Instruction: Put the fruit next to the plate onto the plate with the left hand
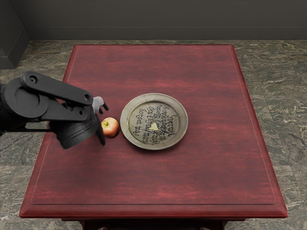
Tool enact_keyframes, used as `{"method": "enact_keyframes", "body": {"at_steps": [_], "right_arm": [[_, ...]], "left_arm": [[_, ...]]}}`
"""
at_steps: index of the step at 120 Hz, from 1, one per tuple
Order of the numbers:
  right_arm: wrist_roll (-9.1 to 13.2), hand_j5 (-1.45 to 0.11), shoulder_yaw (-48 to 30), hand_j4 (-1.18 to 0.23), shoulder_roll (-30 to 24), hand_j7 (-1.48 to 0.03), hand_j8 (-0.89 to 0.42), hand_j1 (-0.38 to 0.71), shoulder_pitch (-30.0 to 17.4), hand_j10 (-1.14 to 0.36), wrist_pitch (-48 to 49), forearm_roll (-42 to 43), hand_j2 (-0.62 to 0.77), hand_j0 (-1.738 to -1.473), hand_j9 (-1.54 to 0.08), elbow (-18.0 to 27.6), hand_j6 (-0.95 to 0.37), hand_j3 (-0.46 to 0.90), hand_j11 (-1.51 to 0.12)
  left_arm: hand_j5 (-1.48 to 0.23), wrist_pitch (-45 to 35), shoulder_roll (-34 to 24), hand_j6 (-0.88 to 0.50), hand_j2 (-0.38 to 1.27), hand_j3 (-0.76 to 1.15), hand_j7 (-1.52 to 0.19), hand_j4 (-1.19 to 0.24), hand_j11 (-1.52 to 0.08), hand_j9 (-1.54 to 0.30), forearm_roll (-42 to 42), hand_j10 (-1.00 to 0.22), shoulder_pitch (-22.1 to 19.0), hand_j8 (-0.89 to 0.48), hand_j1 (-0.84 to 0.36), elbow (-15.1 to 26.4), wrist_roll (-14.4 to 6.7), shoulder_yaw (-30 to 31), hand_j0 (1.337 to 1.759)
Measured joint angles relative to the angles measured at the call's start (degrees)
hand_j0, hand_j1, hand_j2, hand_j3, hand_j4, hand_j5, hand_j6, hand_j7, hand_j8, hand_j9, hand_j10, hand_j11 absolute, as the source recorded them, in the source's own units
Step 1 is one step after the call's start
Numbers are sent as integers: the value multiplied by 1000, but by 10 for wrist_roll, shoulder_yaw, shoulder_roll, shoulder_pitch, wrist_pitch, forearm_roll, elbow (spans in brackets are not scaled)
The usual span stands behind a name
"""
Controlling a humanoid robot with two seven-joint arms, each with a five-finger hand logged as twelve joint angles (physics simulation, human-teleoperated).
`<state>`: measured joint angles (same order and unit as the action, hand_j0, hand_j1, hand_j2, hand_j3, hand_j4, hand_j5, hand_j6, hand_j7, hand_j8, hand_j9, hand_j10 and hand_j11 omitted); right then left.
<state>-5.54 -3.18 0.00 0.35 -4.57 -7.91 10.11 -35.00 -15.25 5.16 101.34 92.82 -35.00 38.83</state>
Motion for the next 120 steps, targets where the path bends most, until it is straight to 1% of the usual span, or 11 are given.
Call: {"method": "enact_keyframes", "body": {"at_steps": [20,35,58,68,76,103,113,120], "right_arm": [[0,-47,0,-36,0,-47,-36,-306,0,-36,0,0,-7,-1658,-47,0,-36,0,-47],[0,-47,0,-36,0,-47,-36,-306,0,-36,0,0,-7,-1658,-47,0,-36,0,-47],[1,-46,0,-36,0,-46,-36,-306,1,-36,0,0,-7,-1658,-46,0,-36,0,-46],[1,-47,0,-36,0,-47,-36,-306,1,-36,0,0,-7,-1658,-47,0,-36,0,-47],[1,-46,0,-36,0,-46,-36,-306,1,-36,0,0,-7,-1658,-46,0,-36,0,-46],[1,-46,0,-36,0,-46,-36,-306,2,-36,1,0,-7,-1658,-46,0,-36,0,-46],[1,-46,0,-36,0,-46,-36,-306,2,-36,1,0,-7,-1658,-46,0,-36,0,-46],[1,-46,0,-36,0,-46,-36,-306,2,-36,1,0,-7,-1658,-46,0,-36,0,-46]], "left_arm": [[-321,0,6,-247,50,0,-321,-247,-321,-321,-1,-247,-4,-247,54,-21,0,-3,1658],[-320,0,31,-247,50,0,-320,-246,-320,-320,0,-246,-16,-247,54,-36,0,-5,1658],[-320,0,48,-247,50,0,-320,-246,-320,-320,-1,-246,-18,-247,55,-50,0,-6,1658],[-324,0,62,-250,51,0,-324,-250,-324,-324,-1,-250,-28,-250,50,-58,0,-6,1658],[-343,0,73,-264,53,0,-343,-264,-343,-343,-1,-264,-30,-264,33,-66,0,-6,1658],[-462,0,75,-356,72,0,-462,-356,-462,-462,-1,-356,-30,-356,-77,-77,0,-4,1658],[-496,0,78,-382,77,0,-496,-382,-496,-496,0,-382,-44,-382,-108,-82,0,-2,1658],[-513,0,81,-395,80,0,-513,-395,-513,-513,0,-395,-46,-395,-124,-85,0,-1,1658]]}}
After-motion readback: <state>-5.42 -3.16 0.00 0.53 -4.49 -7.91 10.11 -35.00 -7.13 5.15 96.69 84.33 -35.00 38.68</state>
